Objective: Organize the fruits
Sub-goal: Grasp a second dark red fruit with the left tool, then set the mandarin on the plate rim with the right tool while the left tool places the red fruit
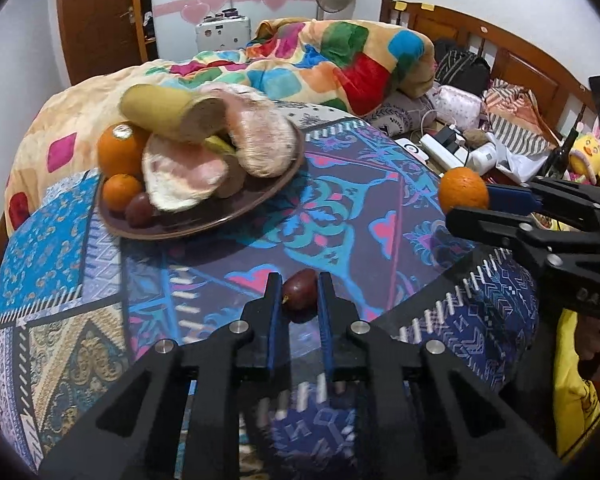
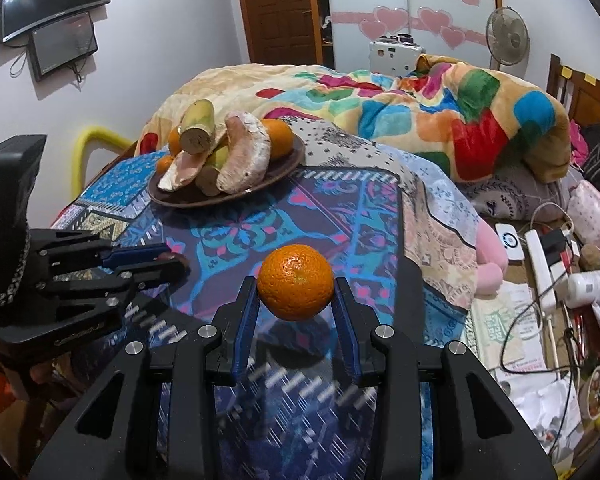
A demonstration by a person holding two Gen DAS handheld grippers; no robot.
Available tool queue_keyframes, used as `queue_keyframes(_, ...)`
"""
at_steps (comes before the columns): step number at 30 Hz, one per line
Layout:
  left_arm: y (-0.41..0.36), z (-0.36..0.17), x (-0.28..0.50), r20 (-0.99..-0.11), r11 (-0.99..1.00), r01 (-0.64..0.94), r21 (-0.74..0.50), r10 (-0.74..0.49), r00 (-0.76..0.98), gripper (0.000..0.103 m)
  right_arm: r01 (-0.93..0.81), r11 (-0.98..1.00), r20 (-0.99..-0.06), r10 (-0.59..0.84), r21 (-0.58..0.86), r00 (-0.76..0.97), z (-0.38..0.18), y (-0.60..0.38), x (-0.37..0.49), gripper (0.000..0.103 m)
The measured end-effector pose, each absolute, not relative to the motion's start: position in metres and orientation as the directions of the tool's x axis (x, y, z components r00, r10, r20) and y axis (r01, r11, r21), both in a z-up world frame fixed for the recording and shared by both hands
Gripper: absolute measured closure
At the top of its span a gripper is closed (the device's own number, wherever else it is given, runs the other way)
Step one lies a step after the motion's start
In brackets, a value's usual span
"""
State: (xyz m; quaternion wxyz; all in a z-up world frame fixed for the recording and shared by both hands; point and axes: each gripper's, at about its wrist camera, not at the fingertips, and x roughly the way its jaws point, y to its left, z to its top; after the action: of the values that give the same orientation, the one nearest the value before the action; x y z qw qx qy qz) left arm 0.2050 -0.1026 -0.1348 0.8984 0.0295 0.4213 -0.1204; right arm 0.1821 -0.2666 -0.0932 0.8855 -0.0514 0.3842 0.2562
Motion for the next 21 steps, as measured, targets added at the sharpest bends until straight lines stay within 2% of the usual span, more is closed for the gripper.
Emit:
queue_keyframes(11, -0.034, -0.12, 0.21, -0.746, 0.991, 0.136, -0.018, -0.104, 0.658, 0.087, -0.546, 0.832, -0.699, 0.448, 0.097, 0.558, -0.092, -0.222, 0.205, 0.069)
queue_keyframes(21, -0.006, -0.113, 0.236, -0.724, 0.993, 0.114, -0.031, -0.101, 0.682, 0.086, -0.592, 0.804, -0.705, 0.457, 0.066, 0.543, -0.093, -0.177, 0.219, 0.069)
